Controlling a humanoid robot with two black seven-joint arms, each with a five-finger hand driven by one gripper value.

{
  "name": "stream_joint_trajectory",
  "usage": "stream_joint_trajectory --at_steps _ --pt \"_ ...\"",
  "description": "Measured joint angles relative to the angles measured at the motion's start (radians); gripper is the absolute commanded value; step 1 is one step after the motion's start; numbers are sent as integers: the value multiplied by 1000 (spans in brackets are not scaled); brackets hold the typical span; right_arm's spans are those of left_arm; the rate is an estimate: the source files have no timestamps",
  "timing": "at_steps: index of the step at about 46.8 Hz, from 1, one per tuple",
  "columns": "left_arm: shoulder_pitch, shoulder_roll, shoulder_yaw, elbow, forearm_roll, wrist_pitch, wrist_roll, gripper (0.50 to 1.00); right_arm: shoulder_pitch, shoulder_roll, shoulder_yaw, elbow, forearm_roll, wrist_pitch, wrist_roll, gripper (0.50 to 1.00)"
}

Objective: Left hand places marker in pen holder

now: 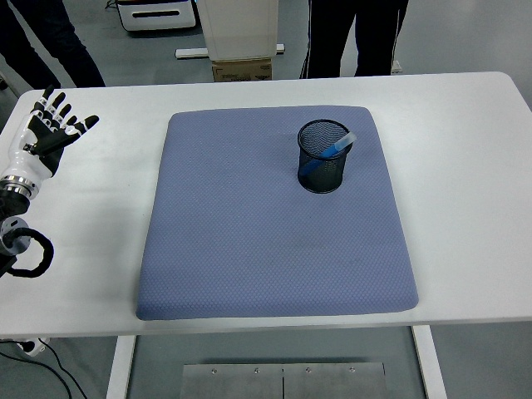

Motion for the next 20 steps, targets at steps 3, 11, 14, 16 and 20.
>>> stream_joint_trajectory --at_steps 3,11,14,16,20 --pt "9 8 0 0 0 -6 0 1000 0 0 0 0 0 0 0 1000" --pt "15 27 -8 0 -2 -7 0 1000 0 0 -1 0 -4 0 0 1000" --pt "16 35 -10 0 -1 -13 0 1000 0 0 -1 0 -6 0 0 1000" --pt "16 35 -10 0 -1 -20 0 1000 1 0 -1 0 -6 0 0 1000" --pt "16 35 -11 0 0 -30 0 1000 1 0 0 0 -5 0 0 1000"
